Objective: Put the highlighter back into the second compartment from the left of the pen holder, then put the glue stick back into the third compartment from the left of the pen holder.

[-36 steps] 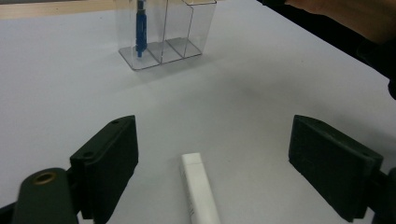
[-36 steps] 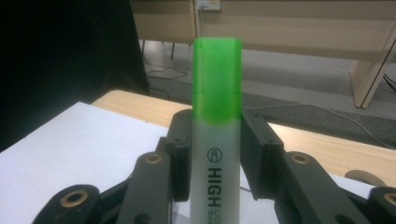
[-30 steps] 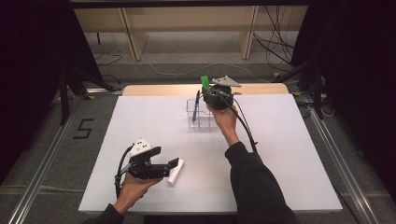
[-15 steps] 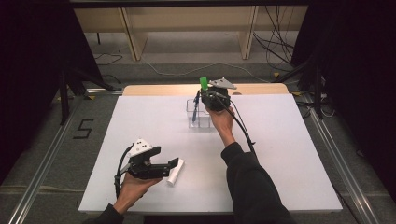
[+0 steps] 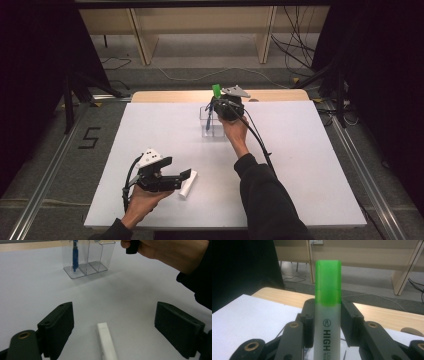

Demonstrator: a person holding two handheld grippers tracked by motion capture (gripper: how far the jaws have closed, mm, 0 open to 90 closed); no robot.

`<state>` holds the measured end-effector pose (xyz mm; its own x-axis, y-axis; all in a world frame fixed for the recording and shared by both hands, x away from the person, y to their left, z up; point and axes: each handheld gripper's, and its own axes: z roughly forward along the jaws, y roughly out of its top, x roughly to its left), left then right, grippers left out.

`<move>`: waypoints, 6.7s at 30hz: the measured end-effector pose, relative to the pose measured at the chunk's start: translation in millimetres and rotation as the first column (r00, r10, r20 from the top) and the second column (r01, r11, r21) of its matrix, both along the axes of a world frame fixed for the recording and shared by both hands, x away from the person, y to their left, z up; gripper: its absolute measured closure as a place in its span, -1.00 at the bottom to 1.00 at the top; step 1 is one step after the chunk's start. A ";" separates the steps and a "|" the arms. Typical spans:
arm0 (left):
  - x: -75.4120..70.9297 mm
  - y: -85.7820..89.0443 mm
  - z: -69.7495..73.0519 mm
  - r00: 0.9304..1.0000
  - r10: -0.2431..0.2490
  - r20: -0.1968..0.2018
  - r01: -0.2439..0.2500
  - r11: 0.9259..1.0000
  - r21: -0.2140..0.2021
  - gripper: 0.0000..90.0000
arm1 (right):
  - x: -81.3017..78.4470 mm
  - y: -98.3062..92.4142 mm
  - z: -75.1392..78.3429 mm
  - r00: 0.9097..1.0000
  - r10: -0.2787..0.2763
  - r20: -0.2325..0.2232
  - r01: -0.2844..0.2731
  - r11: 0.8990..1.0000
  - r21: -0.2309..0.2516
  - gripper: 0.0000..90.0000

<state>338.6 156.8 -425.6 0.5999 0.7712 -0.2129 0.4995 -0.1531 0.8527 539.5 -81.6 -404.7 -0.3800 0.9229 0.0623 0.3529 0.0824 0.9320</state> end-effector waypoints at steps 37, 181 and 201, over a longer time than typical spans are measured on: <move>0.6 -1.6 -1.5 1.000 0.002 -0.004 -0.002 1.000 0.004 -0.66 | -11.1 -13.5 6.7 0.996 0.064 -0.061 -0.062 0.998 0.031 -0.07; 35.0 -58.5 -26.6 0.872 -0.050 -0.486 0.325 0.802 0.501 -0.43 | -182.2 -124.6 -16.0 0.941 0.317 -0.116 -0.320 0.947 -0.010 -0.50; 39.2 -57.5 -35.8 0.860 -0.050 -0.508 0.333 0.808 0.485 0.13 | -183.0 -120.7 -17.4 0.938 0.324 -0.123 -0.328 0.945 -0.016 -0.49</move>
<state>377.8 99.3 -461.3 0.6909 0.7183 -0.0821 0.7078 -0.6489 0.2793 356.5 -202.3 -422.0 -0.6523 0.7521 0.0938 0.4075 0.2437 0.8801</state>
